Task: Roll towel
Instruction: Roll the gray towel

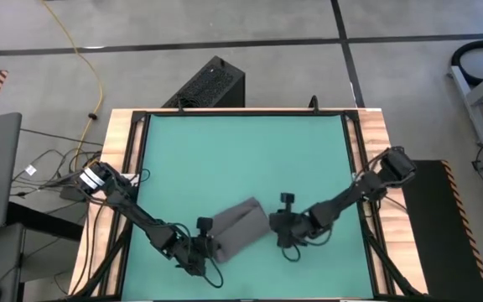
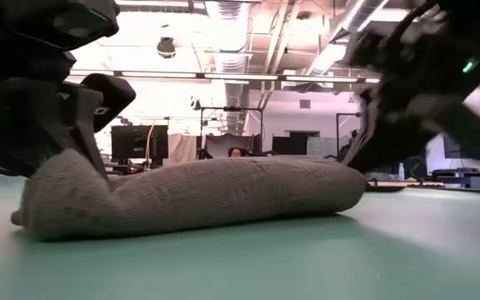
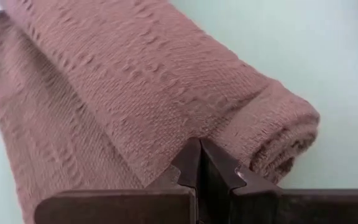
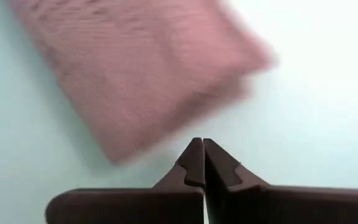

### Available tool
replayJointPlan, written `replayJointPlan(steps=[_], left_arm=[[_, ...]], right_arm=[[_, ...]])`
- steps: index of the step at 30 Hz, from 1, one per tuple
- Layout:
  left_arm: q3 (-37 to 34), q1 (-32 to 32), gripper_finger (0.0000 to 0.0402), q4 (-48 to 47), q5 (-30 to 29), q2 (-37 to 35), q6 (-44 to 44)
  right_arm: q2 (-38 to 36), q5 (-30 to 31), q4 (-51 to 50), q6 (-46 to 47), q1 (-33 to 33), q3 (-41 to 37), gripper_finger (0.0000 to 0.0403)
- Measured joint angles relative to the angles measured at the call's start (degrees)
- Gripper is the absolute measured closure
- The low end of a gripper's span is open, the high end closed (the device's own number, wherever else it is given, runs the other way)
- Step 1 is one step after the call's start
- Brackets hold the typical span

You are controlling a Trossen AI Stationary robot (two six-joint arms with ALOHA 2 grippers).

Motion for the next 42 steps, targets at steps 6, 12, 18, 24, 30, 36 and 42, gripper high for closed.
replayJointPlan(steps=[6,12,18,24,30,36,42], left_arm=[[0.1,0.0,0.0401,-3.8,2.0,-0.7,5.3],[0.5,0.8,0.0401,-3.7,2.0,-0.7,10.0],[1.6,1.1,0.0401,-5.1,2.5,-0.6,11.8],[1.8,1.1,0.0401,-5.6,2.8,-0.6,11.8],[2.2,1.1,0.0401,-6.5,1.5,-0.6,11.7],[6.8,1.1,0.0401,-14.8,-2.7,-1.5,12.1],[9.8,1.2,0.0402,-17.4,-5.0,-4.4,12.8]], right_arm=[[-8.1,8.0,-4.7,0.5,3.8,0.5,0.0388],[-8.7,-1.3,11.4,-21.0,-4.9,0.6,0.0389],[-3.1,-14.3,18.1,-26.6,-12.2,0.6,0.0390],[3.9,-22.0,18.7,-21.4,-12.2,0.6,0.0390],[6.5,-16.7,18.9,-17.1,-7.3,0.7,0.0390],[6.3,-13.3,18.5,-13.8,-3.9,0.7,0.0390],[6.3,-12.4,18.5,-10.0,-2.9,0.6,0.0390]])
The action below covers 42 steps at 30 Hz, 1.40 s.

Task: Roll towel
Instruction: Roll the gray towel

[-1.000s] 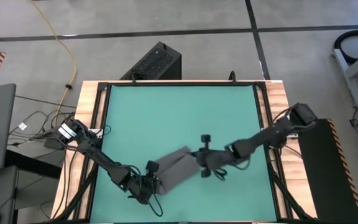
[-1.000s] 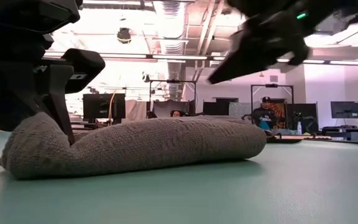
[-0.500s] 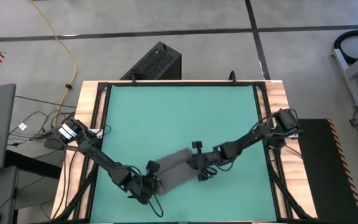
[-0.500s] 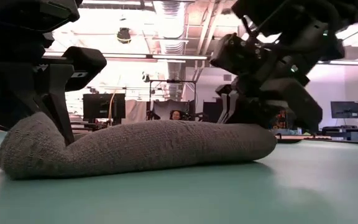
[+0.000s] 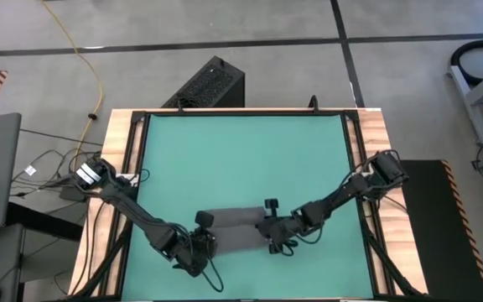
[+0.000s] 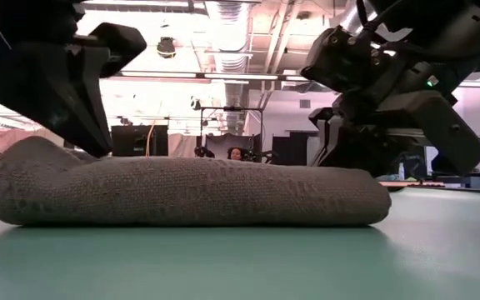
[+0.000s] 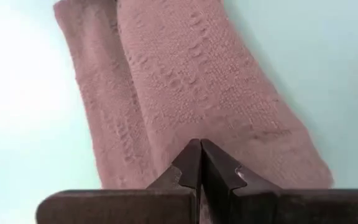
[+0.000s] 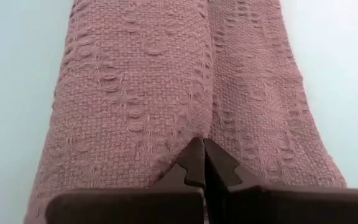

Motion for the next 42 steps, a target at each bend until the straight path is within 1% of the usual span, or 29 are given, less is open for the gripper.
replayJointPlan(steps=[5,7,9,10,12,16,17,20,21,25,29,34,36,40,41,42], left_arm=[[0.0,-0.1,0.0402,0.7,0.1,-1.4,-0.1],[0.0,-0.1,0.0402,1.8,-3.8,-1.9,-1.7],[0.0,-0.1,0.0402,5.7,-9.8,-2.0,-3.9],[0.0,-0.1,0.0402,7.4,-11.8,-2.0,-4.2],[-1.1,0.3,0.0402,11.1,-13.6,-1.7,-3.6],[-5.5,1.0,0.0402,20.1,-12.6,0.1,-3.9],[-6.4,1.1,0.0402,23.7,-12.1,0.6,-3.1],[-7.7,1.3,0.0402,28.9,-10.8,1.8,-0.7],[-7.6,1.6,0.0402,30.4,-9.3,2.6,-0.1],[-7.5,2.7,0.0402,32.4,-4.5,5.8,-0.3],[-7.6,3.2,0.0402,34.2,-4.5,8.6,-1.6],[-7.6,3.1,0.0402,35.3,-4.1,9.1,-1.6],[-7.6,3.2,0.0402,35.2,-3.2,9.1,-1.6],[-7.5,3.2,0.0402,34.4,-1.6,9.1,-1.8],[-7.5,3.2,0.0402,34.5,-1.6,9.1,-1.8],[-7.5,3.2,0.0402,34.5,-1.5,9.1,-1.5]], right_arm=[[0.0,1.9,0.0,0.2,1.0,0.0,0.0390],[0.0,2.0,0.0,0.2,1.0,0.0,0.0390],[0.0,2.0,0.0,0.3,0.9,0.0,0.0390],[0.0,2.1,-0.1,0.6,0.9,0.0,0.0390],[0.0,2.1,-0.2,0.6,0.9,0.0,0.0390],[0.0,2.2,-0.4,0.6,0.9,0.0,0.0390],[0.0,2.2,-0.5,0.6,0.9,0.0,0.0390],[0.0,2.2,-0.5,0.6,0.9,0.0,0.0390],[0.0,2.2,-0.4,0.6,0.9,0.0,0.0390],[0.0,2.2,0.0,0.6,0.9,0.0,0.0390],[0.0,2.2,0.1,0.6,0.9,-0.1,0.0390],[-0.1,2.1,-0.6,0.6,1.0,-0.1,0.0389],[-1.8,4.3,-3.1,-1.2,1.6,-0.1,0.0384],[-9.0,15.8,-8.1,-6.1,3.9,-0.1,0.0366],[-11.0,16.7,-8.8,-7.6,4.3,-0.1,0.0360],[-12.8,16.1,-9.4,-9.5,4.7,-0.1,0.0352]])
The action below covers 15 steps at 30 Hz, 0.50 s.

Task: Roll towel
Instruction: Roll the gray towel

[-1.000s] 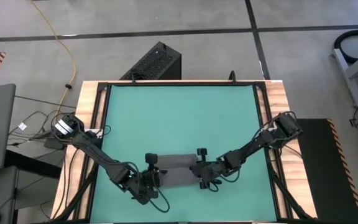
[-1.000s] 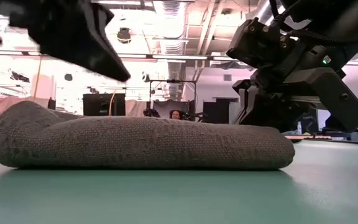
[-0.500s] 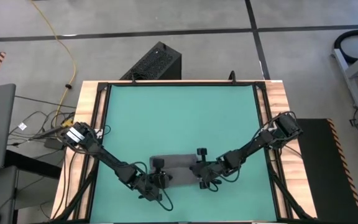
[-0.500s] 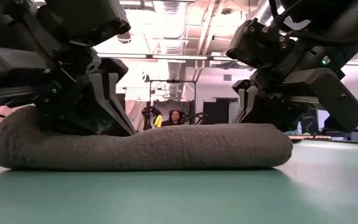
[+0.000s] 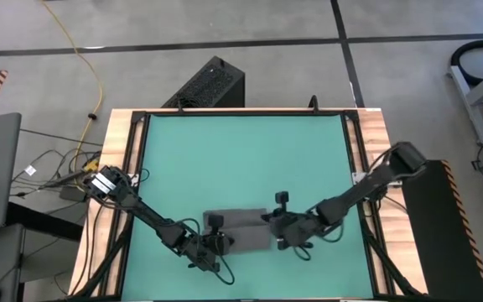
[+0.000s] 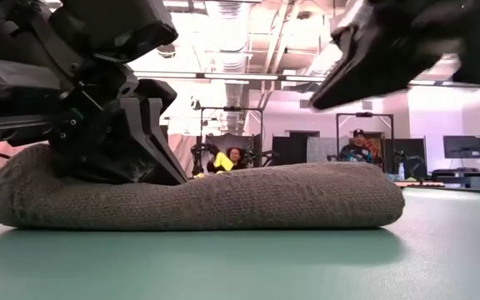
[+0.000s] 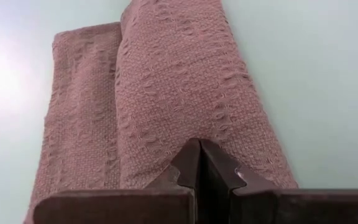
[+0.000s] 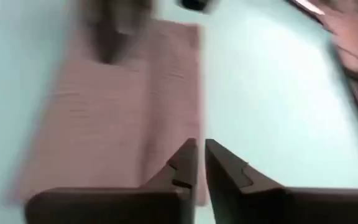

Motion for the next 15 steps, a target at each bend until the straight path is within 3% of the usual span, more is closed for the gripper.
replayJointPlan(steps=[3,6,12,15], left_arm=[[0.0,0.0,0.0402,-0.5,0.1,0.0,0.6],[0.0,0.1,0.0402,-0.6,1.5,0.0,1.1],[0.0,0.6,0.0402,-0.7,5.0,0.0,0.6],[0.0,0.9,0.0402,-0.9,5.1,0.0,0.3]], right_arm=[[-3.5,-7.5,-0.5,-3.2,1.3,0.0,0.0318],[-3.8,-13.0,0.2,-6.2,3.5,0.0,0.0259],[3.5,-12.8,7.3,-15.2,7.3,0.1,0.0110],[8.7,-10.6,10.6,-18.6,8.3,0.7,0.0075]])
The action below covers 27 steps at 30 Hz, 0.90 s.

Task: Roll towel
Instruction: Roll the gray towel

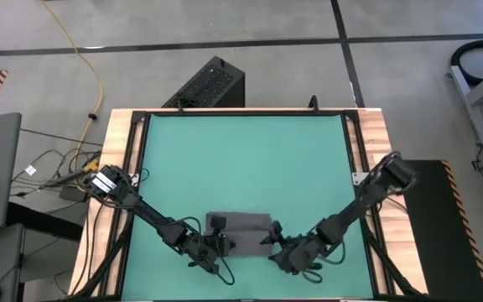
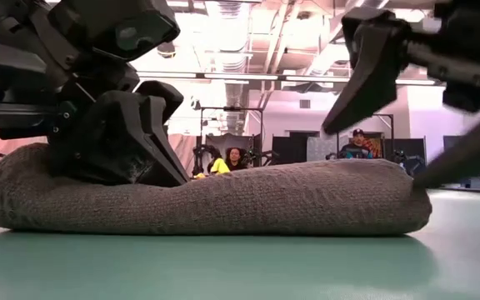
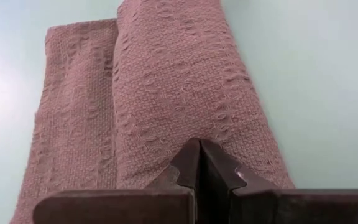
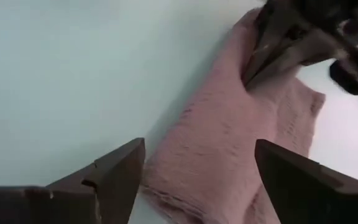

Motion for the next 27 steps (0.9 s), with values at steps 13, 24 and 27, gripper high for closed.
replayJointPlan(steps=[13,24,27], left_arm=[[0.0,1.0,0.0402,0.5,4.0,0.0,-0.3],[0.0,1.3,0.0402,0.8,8.5,0.0,2.7],[0.0,1.4,0.0401,0.8,8.9,0.0,2.7]], right_arm=[[14.5,10.5,-1.1,1.2,0.6,7.1,0.0085],[14.7,14.6,-10.1,12.8,0.0,6.5,0.0140],[14.7,14.6,-10.6,14.3,-0.3,6.5,0.0182]])
